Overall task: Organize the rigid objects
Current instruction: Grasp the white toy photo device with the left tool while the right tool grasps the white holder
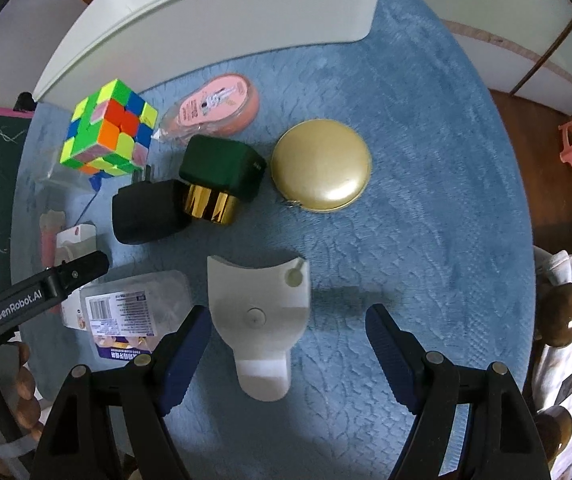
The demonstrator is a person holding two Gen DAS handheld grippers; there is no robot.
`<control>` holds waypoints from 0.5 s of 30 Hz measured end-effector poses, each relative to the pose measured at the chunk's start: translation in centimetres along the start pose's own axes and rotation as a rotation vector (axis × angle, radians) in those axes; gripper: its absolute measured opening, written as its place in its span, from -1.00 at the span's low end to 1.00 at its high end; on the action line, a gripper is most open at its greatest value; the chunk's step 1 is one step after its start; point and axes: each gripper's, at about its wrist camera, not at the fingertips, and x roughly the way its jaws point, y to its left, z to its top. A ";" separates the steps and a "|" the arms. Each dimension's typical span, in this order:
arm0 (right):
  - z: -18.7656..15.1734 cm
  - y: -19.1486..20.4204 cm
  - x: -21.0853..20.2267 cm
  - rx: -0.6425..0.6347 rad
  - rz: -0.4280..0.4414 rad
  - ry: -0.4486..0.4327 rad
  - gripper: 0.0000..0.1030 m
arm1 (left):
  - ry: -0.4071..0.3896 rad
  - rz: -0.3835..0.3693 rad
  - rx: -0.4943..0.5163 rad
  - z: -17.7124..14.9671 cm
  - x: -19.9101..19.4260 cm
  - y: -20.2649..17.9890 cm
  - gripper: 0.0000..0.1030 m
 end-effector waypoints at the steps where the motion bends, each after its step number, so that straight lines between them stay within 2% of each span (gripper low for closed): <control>1: 0.1 0.2 0.3 -0.001 -0.005 0.003 0.55 | 0.000 0.007 0.002 0.1 0.1 -0.3 0.64; 7: 0.1 1.4 1.7 -0.011 -0.051 0.019 0.55 | 0.023 0.037 -0.007 0.8 1.2 -2.0 0.76; 15: 0.3 3.5 3.4 -0.050 -0.143 -0.009 0.53 | 0.049 0.061 0.006 1.3 3.0 -3.9 0.93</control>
